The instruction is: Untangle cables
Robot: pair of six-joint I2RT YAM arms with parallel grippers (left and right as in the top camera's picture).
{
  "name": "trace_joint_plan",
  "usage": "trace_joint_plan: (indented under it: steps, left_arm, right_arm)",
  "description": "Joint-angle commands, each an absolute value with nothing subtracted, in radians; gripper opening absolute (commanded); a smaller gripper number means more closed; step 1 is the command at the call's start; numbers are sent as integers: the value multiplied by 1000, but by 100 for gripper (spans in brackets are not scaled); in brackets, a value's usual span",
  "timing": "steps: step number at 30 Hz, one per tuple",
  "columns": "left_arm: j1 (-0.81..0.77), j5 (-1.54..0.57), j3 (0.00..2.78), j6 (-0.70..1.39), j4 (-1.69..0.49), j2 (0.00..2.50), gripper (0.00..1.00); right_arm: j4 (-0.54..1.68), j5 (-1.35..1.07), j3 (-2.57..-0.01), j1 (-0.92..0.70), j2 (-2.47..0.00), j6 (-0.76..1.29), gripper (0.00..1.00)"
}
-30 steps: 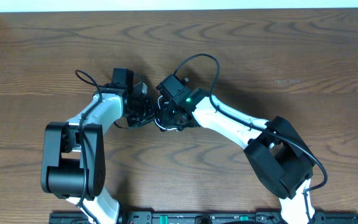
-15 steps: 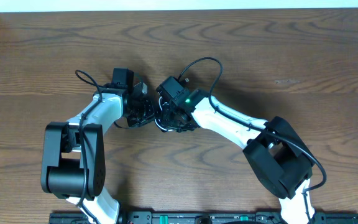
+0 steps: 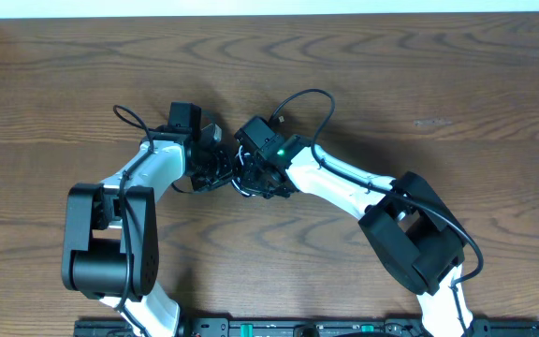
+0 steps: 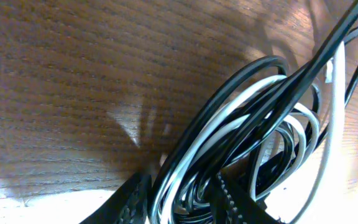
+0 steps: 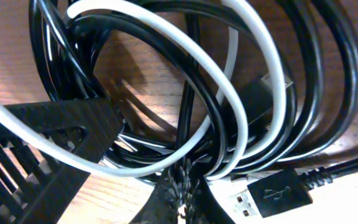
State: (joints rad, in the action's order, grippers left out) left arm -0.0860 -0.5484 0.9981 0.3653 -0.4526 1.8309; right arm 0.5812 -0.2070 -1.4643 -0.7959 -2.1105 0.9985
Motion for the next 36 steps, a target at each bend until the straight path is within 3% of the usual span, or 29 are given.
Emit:
trace_joint_plan:
  steps: [1, 10, 29, 33, 34, 36]
  left_arm:
    - [-84, -538, 992, 360, -463, 1844, 36]
    - [-84, -481, 992, 360, -463, 1844, 36]
    - [-84, -482, 992, 360, -463, 1844, 35]
    - [-84, -482, 992, 360, -464, 1844, 35]
    - [-84, -482, 992, 360, -466, 1844, 35]
    - [-84, -483, 992, 360, -471, 1844, 35]
  right_arm:
    - [586, -210, -1455, -778, -2102, 919, 1]
    - [587, -238, -1457, -758, -1938, 676, 1]
    - [619, -205, -1457, -695, -1829, 603, 1]
    - [688, -187, -1456, -694, -1835, 519, 9]
    - [702, -173, -1454, -695, -1835, 477, 15]
    - [739, -130, -1451, -698, -1835, 382, 38]
